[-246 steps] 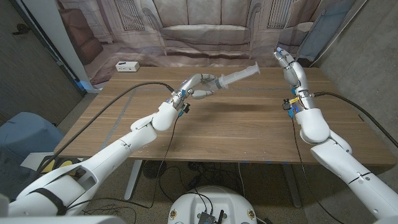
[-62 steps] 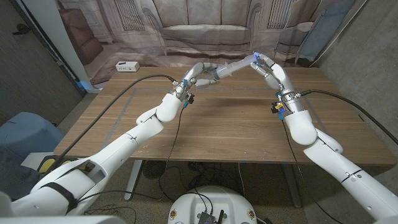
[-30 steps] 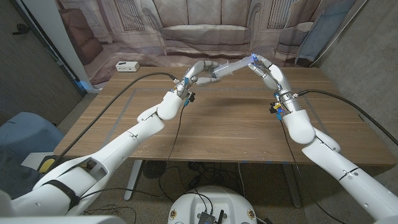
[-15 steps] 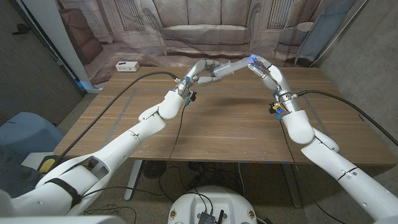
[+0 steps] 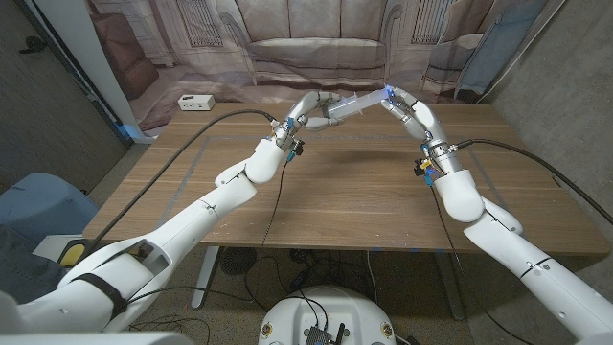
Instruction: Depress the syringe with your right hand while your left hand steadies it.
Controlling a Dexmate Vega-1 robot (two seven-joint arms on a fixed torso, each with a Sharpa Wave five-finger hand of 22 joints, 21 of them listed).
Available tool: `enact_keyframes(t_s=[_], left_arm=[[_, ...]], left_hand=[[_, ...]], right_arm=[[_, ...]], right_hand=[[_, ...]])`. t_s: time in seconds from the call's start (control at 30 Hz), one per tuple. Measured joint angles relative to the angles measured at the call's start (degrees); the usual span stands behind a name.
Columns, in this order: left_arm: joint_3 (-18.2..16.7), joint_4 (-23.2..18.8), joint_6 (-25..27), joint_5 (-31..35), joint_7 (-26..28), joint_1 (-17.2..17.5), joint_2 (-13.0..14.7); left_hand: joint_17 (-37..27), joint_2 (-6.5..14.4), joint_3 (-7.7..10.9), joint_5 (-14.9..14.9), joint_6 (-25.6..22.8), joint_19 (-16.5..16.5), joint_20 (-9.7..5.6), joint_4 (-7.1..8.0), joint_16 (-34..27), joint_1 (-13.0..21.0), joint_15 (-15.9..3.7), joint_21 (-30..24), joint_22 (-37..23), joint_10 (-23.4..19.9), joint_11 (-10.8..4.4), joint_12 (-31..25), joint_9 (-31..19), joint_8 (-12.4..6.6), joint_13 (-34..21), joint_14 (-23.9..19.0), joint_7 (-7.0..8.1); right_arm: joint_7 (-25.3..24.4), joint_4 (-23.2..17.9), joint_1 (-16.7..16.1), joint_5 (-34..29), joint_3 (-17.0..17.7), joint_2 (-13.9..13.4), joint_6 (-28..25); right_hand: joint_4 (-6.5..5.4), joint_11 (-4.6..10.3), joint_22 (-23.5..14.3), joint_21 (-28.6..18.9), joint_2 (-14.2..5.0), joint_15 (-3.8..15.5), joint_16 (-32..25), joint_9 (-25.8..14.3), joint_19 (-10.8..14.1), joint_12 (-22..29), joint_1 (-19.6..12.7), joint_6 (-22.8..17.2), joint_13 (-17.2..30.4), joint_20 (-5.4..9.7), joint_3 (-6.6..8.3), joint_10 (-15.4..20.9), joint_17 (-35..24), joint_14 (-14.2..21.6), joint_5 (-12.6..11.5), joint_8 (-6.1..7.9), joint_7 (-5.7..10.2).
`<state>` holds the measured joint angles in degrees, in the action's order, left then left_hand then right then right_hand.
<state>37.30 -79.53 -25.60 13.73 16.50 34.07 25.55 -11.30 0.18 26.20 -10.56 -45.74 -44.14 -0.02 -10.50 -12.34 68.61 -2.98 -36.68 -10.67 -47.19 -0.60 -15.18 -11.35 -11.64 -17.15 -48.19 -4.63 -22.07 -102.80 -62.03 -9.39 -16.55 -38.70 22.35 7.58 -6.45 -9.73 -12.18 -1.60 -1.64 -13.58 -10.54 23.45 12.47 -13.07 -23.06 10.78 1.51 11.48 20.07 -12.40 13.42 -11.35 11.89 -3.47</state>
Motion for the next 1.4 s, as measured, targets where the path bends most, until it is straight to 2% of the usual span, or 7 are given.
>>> enact_keyframes(t_s=[0.43,0.53,1.4], left_arm=[[0.0,-0.6,0.0,0.1,0.0,-0.1,0.0],[0.1,-0.8,0.0,0.1,0.0,-0.1,0.0],[0.1,-2.0,1.3,0.1,-0.4,0.2,0.1]], left_hand=[[0.0,0.0,0.09,0.0,-0.2,0.0,0.0,-0.09,0.0,0.0,0.0,-0.2,0.0,-0.2,0.19,0.2,0.0,0.33,-0.3,0.0,-0.19],[0.0,0.0,0.09,0.1,-0.2,0.0,0.0,-0.09,0.0,0.0,0.0,-0.2,0.0,-0.2,0.19,0.2,0.0,0.33,-0.3,0.0,-0.19],[0.0,0.0,0.09,-0.1,-0.2,0.3,-0.13,-0.09,0.0,0.0,0.0,-0.5,0.0,-0.1,0.29,0.4,0.0,0.32,-0.3,0.0,-0.17]], right_arm=[[0.3,0.0,0.0,0.1,-0.1,-0.1,-0.2],[0.4,0.0,0.0,0.2,-0.1,-0.1,-0.4],[1.4,-1.4,-0.3,0.5,-0.6,-0.9,-1.1]], right_hand=[[0.0,0.01,0.0,0.0,-0.23,0.0,0.0,0.0,0.4,0.0,-0.2,-0.3,0.0,0.22,0.0,0.8,0.0,0.6,0.0,-0.01,0.3],[0.0,0.01,0.0,0.0,-0.27,0.0,0.0,0.0,0.4,0.0,-0.3,-0.9,0.0,0.22,0.0,0.8,0.0,0.6,0.0,-0.01,-0.1],[0.41,0.0,0.0,0.0,-1.07,0.31,0.0,0.0,0.8,0.0,-1.1,-1.0,0.3,-0.19,0.42,1.4,0.0,0.9,0.0,-0.2,-0.23]])
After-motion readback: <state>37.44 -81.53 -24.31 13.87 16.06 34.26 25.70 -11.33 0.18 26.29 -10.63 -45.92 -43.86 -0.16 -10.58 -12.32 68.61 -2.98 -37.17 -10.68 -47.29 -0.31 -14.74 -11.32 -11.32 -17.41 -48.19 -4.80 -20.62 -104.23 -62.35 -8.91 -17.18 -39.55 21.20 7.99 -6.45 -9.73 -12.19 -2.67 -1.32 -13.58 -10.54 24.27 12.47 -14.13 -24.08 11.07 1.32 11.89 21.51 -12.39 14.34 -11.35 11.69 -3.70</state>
